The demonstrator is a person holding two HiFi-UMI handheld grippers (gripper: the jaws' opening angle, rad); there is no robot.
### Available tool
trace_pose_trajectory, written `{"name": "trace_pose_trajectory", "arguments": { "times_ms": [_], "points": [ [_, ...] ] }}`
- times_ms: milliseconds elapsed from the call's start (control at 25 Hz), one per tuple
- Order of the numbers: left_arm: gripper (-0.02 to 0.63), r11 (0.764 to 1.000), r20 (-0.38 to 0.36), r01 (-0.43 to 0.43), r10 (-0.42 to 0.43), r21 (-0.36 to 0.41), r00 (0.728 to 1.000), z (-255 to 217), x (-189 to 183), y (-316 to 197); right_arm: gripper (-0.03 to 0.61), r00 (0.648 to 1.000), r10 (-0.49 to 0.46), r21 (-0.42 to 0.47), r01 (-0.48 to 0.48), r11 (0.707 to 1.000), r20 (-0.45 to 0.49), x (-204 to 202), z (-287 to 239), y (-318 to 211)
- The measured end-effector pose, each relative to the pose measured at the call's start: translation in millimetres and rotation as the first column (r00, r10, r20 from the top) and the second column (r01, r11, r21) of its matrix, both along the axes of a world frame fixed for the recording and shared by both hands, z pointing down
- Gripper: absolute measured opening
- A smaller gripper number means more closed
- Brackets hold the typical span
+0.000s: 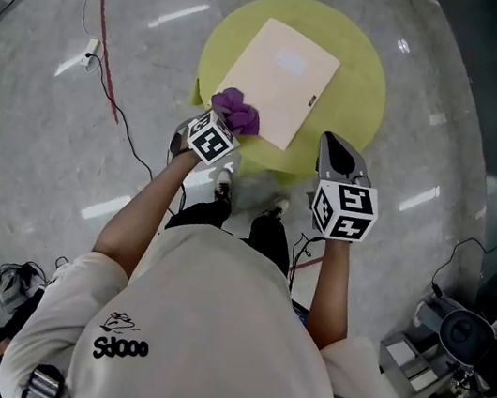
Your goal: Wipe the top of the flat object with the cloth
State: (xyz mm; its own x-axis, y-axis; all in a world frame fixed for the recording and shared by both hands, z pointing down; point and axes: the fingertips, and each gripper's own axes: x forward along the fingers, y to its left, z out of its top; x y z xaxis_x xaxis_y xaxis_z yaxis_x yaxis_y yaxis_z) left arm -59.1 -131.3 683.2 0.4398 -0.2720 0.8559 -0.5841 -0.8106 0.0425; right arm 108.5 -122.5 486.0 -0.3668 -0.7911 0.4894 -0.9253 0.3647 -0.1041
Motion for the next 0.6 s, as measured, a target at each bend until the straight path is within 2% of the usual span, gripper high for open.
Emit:
{"name": "trace_pose_trajectory", "arguments": {
  "times_ms": [200, 400, 600],
  "points": [
    [0.066, 0.998, 0.006, -0.068, 0.068, -0.017, 0.998, 3, 53, 17, 0.01, 0.999, 0.034, -0.014, -0.034, 0.999, -0.008, 37, 3, 15],
    [0.066, 0.984, 0.025, -0.18, 0.18, -0.007, 0.983, 6, 104, 38, 0.01, 0.997, 0.077, -0.019, -0.077, 0.997, -0.008, 69, 2, 30],
    [0.066, 0.974, 0.005, -0.228, 0.228, -0.014, 0.974, 5, 141, 49, 0.009, 0.994, 0.111, -0.003, -0.111, 0.994, -0.015, 99, -7, 39]
  ]
}}
